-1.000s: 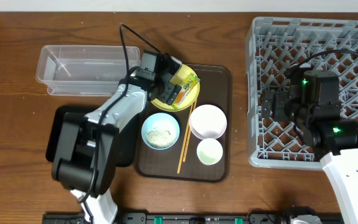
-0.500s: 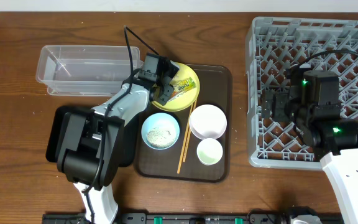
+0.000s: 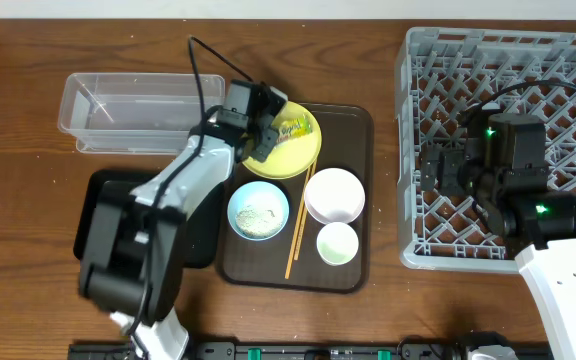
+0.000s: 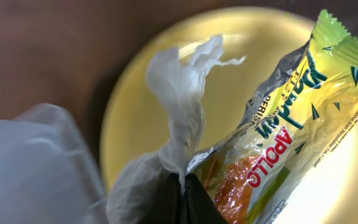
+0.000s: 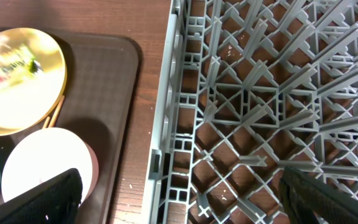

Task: Sort waste into correct bins and load items into the dishwasher rack
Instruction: 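Reach left gripper to yellow plate and grasp tissue and snack wrapper, then carry wrapper and tissue with left gripper into clear plastic bin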

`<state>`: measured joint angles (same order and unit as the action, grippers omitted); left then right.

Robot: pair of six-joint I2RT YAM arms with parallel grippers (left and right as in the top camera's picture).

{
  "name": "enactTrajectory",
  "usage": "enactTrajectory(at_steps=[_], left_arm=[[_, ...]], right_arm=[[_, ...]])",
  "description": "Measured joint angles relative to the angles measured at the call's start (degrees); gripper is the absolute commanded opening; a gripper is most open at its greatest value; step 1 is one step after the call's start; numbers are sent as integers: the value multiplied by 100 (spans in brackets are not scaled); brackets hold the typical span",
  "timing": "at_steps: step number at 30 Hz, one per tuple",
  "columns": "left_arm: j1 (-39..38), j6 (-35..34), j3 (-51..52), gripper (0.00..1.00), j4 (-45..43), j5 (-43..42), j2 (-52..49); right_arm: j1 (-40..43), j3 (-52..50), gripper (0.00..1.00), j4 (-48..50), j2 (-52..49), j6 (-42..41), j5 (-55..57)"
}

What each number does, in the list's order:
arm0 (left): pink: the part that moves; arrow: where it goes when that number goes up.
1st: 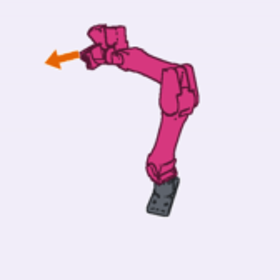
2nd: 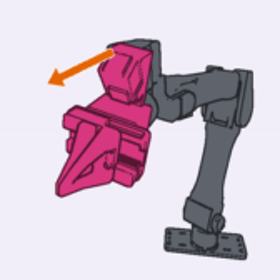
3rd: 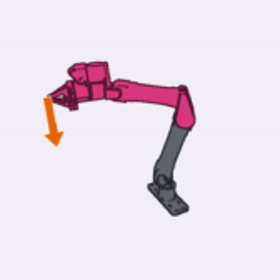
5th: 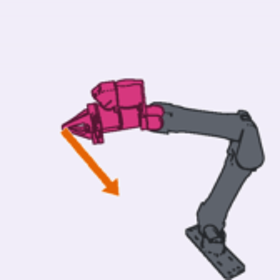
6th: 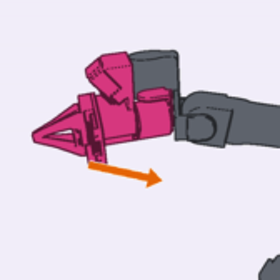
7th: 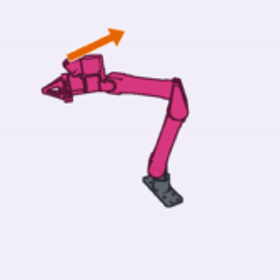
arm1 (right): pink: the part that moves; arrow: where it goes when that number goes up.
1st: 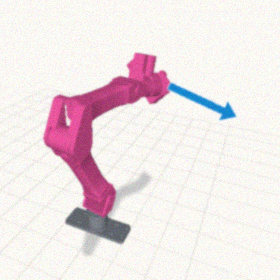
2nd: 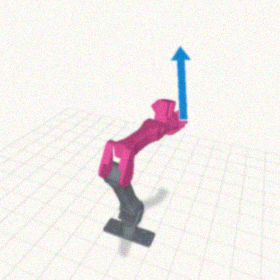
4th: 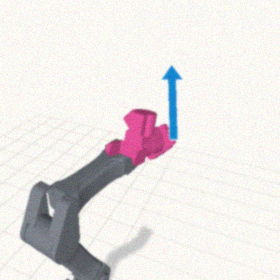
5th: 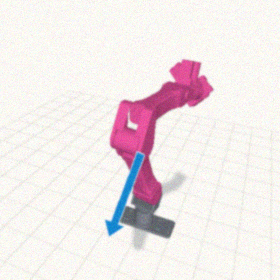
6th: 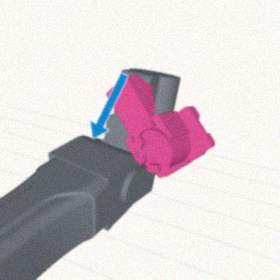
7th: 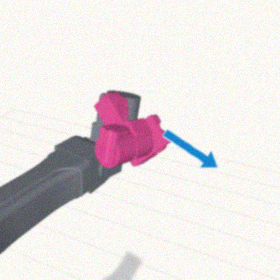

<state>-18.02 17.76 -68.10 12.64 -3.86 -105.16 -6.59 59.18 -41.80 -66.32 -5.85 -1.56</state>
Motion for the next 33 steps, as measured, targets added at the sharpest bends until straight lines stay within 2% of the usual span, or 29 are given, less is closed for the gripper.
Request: enactTrajectory(at_steps=[7,16,17,18,19,22,24,25,33], left_arm=[[299,-153,-2,6,85,-9,994],[1770,-282,-13,6,37,7,1292],[1899,-284,-13,9,37,20,1272],[1991,-284,-13,17,35,22,1252],[2063,-284,-13,33,37,28,1224],[2212,-302,-13,40,-2,28,1062],[2251,-293,-13,54,-61,39,911],[2256,-267,-13,57,-92,44,844],[2247,-315,-13,58,-192,35,758]], right_arm=[[-2,0,99,2,0,0,2],[0,0,99,0,0,0,0],[0,0,99,0,0,0,0],[-2,0,99,0,0,0,0],[-2,0,99,0,0,0,0],[0,0,99,0,0,0,0],[0,0,99,0,0,0,0],[0,0,99,0,0,0,0],[0,0,99,0,0,0,2]])
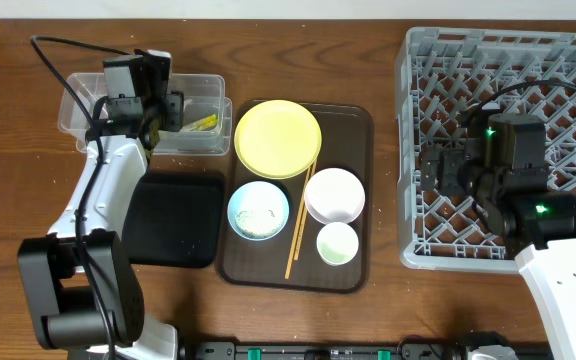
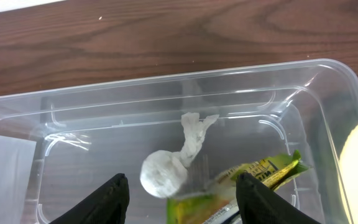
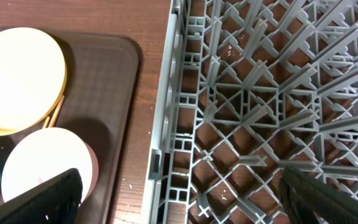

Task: Sort waste into correct bins and load items into the dishwasher rack
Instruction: 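Carry wrapper and tissue with left gripper into clear plastic bin, then grasp rim of light-blue rice bowl with left gripper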

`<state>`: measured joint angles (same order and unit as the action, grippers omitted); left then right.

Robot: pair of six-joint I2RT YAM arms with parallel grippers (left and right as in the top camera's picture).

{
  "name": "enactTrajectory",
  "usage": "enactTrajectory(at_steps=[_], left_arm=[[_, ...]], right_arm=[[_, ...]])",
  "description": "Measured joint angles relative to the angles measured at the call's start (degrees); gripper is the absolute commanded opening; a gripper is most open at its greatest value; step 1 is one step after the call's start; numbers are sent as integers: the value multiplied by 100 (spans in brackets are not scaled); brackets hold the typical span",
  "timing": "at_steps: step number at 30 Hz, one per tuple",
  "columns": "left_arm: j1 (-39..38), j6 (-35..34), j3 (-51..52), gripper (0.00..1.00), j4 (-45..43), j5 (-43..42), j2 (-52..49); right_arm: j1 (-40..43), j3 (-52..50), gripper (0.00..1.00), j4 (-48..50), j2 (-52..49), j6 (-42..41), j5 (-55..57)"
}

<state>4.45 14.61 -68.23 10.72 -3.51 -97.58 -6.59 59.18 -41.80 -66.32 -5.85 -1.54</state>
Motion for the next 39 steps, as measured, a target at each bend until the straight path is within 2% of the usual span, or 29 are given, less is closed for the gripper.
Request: enactTrajectory(at_steps=[7,10,13,15,20,26,33,39], left_arm=[[-372,-68,0,59,420,-387,507],[-807,-337,-22,69,793,-704,776],[-1298,-791,-48,85,1368,-960,846],[-1582,-1139,-46,89,1768,-1084,841],[-2173,-2022,-48,89,2739,-1342,839],[-2699,-2450,-48,89,3685,-1700,839],[-2892,-2835,-46,81,3790,-1578,837],[-3274,-2946,-37,79,3759,-1534,691]], right_arm=[[0,0,99,2,0,0,9],[-2,0,99,2,0,0,15],[-2,0,99,-2,0,0,24],[-2,0,99,-17,0,0,24],[0,2,99,-20,0,2,26],[0,2,99,-11,0,0,26],[0,2,99,-153,0,0,26],[0,2,99,-321,0,0,20]])
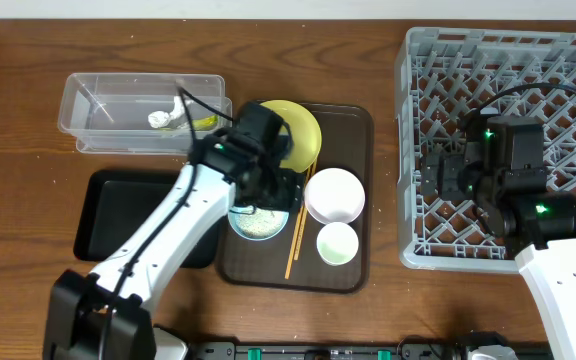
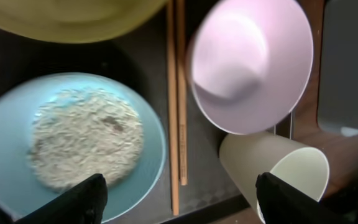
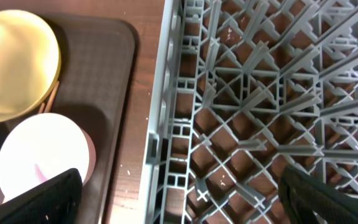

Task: Sort waste into correct bins and load items into the dishwasher rack
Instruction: 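Grasp rim of light-blue rice bowl with left gripper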

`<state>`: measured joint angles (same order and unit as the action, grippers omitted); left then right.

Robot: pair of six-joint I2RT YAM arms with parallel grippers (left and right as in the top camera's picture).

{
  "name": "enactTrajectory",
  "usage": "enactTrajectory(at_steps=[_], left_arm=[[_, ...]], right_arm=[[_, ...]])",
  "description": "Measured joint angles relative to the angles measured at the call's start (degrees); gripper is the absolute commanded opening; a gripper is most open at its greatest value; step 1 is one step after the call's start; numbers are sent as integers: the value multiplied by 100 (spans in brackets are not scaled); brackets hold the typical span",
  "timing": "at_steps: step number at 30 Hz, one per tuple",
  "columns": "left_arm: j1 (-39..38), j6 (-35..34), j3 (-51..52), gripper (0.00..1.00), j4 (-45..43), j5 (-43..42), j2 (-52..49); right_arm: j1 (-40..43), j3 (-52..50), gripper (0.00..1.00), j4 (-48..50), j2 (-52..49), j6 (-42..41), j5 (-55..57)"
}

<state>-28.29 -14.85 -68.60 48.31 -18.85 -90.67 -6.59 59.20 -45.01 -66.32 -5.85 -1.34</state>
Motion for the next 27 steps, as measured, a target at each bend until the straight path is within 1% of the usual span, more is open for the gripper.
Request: enactTrajectory(at_steps=[5,9,13,15,16,20,23,26,27], left_arm=[[-378,-74,7,79,39,350,-380],[-492,-234,17,77,33,568,-682],[-540,-409,26,70,26,647,-997],[-586,-494,33,64,-13,686,-1167],[-610,-522,39,63,-39,702,-1231],[-737,-632,48,49,-214,723,-1464],[-813,-643,52,40,-247,737,-1519],[-837,-634,52,38,-247,745,-1519],[-837,-632,52,35,-247,748,-1519]], right_arm=[[-2,0,99,-138,0,0,-15],[-2,0,99,-240,0,0,-17],[-2,0,99,-326,0,0,-17],[-2,0,99,-339,0,0,-17],[-2,0,99,-341,0,0,-17],[0,0,99,-341,0,0,-17],[-2,0,99,-343,0,0,-17],[0,0,99,-343,0,0,-17],[-2,0,99,-345,0,0,-17]])
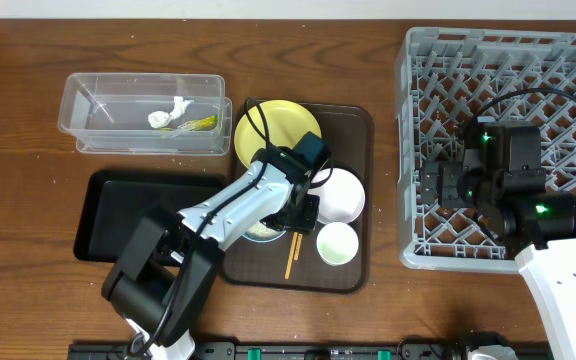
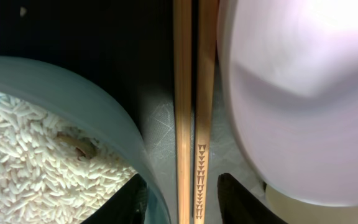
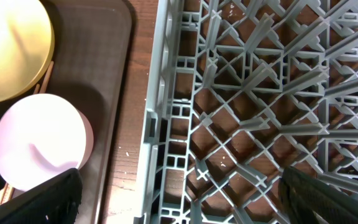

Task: Sort waste into correct bins and load items into the dishwasher rack
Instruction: 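Grasp rim of light-blue rice bowl with left gripper, then tip light-blue bowl over black tray to dump rice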

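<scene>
Two wooden chopsticks [image 1: 294, 243] [image 2: 191, 93] lie on the brown tray [image 1: 353, 130] between the blue rice bowl [image 2: 48, 149] and the pink bowl [image 1: 340, 195] [image 2: 291, 93]. My left gripper [image 1: 303, 207] [image 2: 184, 204] is open, low over the tray, one finger on each side of the chopsticks. A pale cup [image 1: 336, 243] stands in front of the pink bowl. The yellow plate [image 1: 273, 130] is bare. My right gripper [image 1: 435, 186] [image 3: 182, 199] hangs open over the grey dish rack [image 1: 508, 60], holding nothing.
The clear bin [image 1: 98, 115] at the back left holds a white tissue [image 1: 166, 112] and a green wrapper [image 1: 199, 123]. A black bin [image 1: 133, 215] sits left of the tray. The rack's left wall [image 3: 157, 124] stands between the tray and my right gripper.
My left gripper was open above the rice bowl, chopsticks and pink bowl. It is now much lower and straddles the chopsticks. The right gripper has shifted slightly over the rack.
My left gripper was shut on the tissue on the yellow plate, beside the green wrapper. Then it was open over the clear bin, with tissue and wrapper lying inside and the plate bare. Then it hung over the tray, and now it straddles the chopsticks.
</scene>
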`<state>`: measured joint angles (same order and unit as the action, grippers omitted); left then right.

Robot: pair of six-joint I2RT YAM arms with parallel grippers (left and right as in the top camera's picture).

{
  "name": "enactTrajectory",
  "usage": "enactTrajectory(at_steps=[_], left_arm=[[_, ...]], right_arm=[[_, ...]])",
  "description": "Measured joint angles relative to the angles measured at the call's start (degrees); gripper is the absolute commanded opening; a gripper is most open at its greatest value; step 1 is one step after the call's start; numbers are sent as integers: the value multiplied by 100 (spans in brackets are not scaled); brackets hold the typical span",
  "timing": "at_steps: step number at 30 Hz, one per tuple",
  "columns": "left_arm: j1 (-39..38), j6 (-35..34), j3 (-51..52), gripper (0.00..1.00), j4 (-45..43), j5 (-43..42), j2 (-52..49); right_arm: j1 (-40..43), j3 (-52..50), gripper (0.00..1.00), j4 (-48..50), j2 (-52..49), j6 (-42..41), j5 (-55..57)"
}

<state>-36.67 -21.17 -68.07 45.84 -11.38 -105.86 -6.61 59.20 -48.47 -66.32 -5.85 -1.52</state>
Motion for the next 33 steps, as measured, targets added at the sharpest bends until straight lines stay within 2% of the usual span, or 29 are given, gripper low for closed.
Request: enactTrajectory(at_steps=[7,10,19,25,30,33], left_arm=[[0,2,0,19,22,127,0],[0,-4,0,7,22,136,0],[-13,15,-4,6,337,612,225],[70,59,-4,6,446,654,984],[549,306,-15,6,603,334,1882],[1102,494,-22,6,804,61,2181]], right_arm=[[0,0,99,-13,0,0,0],[0,0,99,-11,0,0,2],[2,0,99,-20,0,0,0],[0,0,99,-22,0,0,0],[2,0,99,-22,0,0,0],[2,0,99,-22,0,0,0]])
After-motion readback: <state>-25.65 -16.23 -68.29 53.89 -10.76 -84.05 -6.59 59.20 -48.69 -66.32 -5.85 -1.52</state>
